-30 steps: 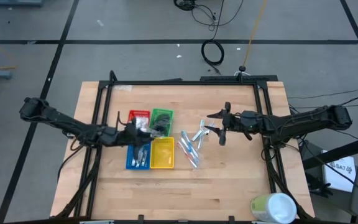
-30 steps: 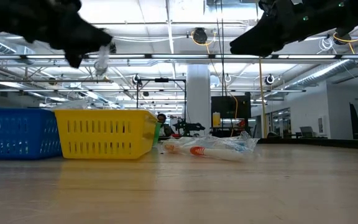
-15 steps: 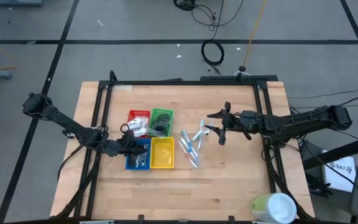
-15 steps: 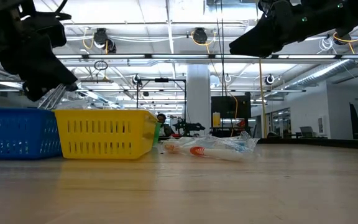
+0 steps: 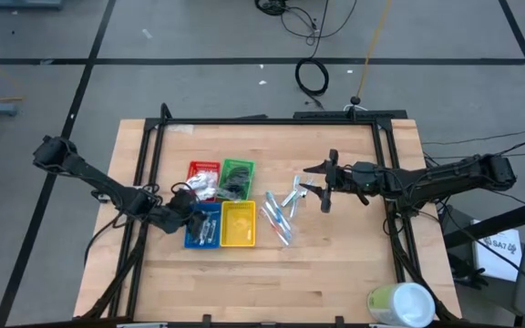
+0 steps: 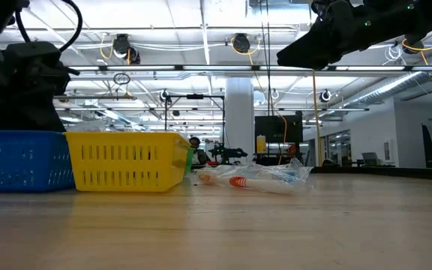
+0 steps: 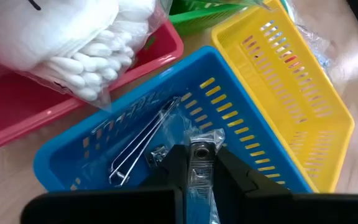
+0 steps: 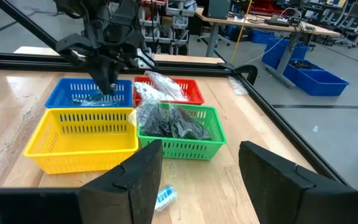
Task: Pick & Place Travel size toiletries
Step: Put the silver nail cutter into the blue bin
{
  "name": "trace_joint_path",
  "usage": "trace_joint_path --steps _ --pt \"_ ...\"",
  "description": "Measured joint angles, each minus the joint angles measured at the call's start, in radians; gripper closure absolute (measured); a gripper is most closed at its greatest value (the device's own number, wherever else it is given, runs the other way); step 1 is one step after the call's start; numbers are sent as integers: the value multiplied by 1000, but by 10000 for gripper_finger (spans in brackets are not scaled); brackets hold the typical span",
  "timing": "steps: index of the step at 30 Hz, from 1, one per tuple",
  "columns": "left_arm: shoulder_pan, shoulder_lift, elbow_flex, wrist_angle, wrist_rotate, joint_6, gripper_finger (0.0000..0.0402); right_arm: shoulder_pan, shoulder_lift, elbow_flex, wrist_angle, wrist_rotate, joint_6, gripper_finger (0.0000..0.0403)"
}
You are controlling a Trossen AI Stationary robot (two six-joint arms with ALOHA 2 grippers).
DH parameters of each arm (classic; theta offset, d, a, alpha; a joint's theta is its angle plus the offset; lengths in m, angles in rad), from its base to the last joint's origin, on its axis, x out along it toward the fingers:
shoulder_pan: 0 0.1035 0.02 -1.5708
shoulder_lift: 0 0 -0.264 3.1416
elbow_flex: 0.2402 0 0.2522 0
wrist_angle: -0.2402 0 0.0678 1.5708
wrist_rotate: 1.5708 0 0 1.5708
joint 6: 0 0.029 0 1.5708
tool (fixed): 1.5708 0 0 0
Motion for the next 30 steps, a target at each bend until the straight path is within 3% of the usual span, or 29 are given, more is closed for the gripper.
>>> trace_joint_path --steps 7,21,30 --pt "3 0 0 1 -1 -41 348 0 0 0 0 0 0 202" --pt "6 -2 2 27 18 78 193 0 0 0 -11 -1 0 202" --pt "55 -115 47 86 103 251 141 0 0 0 -19 0 26 202"
